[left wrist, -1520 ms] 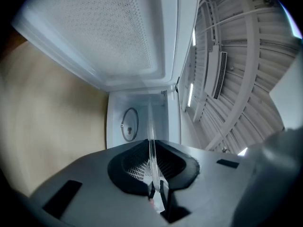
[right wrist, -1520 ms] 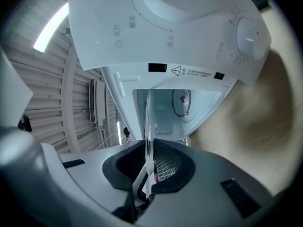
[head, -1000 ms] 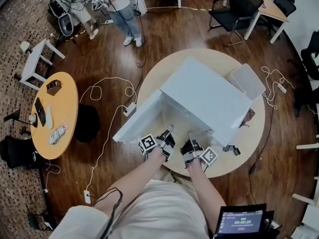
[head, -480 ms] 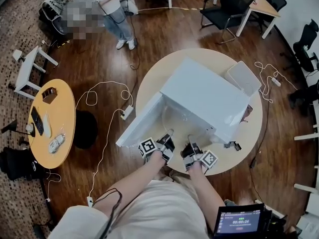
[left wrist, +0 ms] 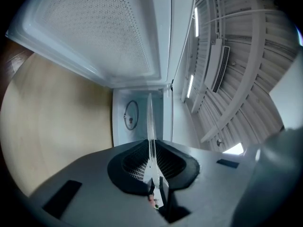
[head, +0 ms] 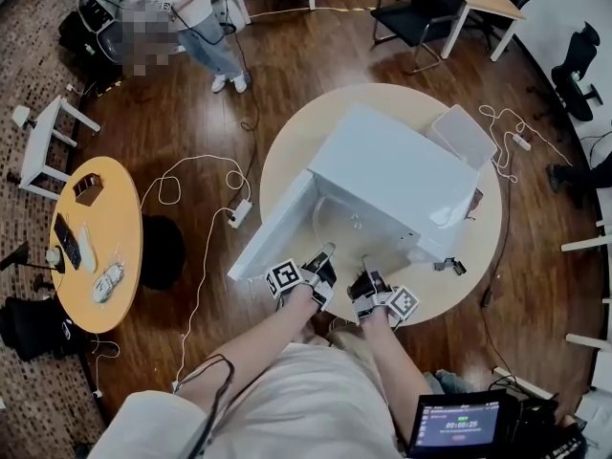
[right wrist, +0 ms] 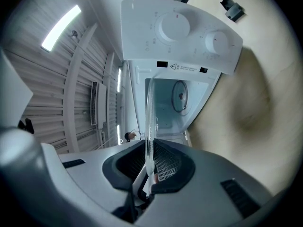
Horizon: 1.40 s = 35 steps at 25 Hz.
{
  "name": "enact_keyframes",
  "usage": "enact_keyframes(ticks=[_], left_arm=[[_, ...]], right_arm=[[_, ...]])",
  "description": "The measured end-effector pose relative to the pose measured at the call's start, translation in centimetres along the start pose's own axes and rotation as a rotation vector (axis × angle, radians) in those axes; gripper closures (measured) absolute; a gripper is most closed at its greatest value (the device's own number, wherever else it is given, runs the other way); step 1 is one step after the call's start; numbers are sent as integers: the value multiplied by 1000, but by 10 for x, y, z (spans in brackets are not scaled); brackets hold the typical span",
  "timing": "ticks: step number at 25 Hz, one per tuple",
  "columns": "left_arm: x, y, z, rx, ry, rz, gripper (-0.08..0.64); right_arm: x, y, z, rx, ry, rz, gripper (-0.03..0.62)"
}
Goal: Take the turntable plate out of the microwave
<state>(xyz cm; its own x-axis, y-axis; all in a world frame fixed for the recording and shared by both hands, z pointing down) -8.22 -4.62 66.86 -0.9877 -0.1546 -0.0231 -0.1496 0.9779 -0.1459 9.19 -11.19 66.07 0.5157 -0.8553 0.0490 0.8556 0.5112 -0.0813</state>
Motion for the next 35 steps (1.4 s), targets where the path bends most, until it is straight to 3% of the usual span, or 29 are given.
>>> enact_keyframes(ticks=[35], left_arm=[[-6, 68, 5, -93, 3, -152, 528]], right_arm=[[-78, 52, -4, 53, 42, 148, 555]])
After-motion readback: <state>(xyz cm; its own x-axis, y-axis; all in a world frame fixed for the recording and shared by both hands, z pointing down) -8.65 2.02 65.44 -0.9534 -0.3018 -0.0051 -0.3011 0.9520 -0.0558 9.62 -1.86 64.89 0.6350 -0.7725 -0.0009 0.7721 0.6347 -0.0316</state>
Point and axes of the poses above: the fingertips, and each gripper's own axes: y backward along the fingers, z to its right, x out of its top, the point moved 6 cm from there along y, backward along the fingers, and after that the axes turned 4 degrees about -y, right-handed, at the moved point
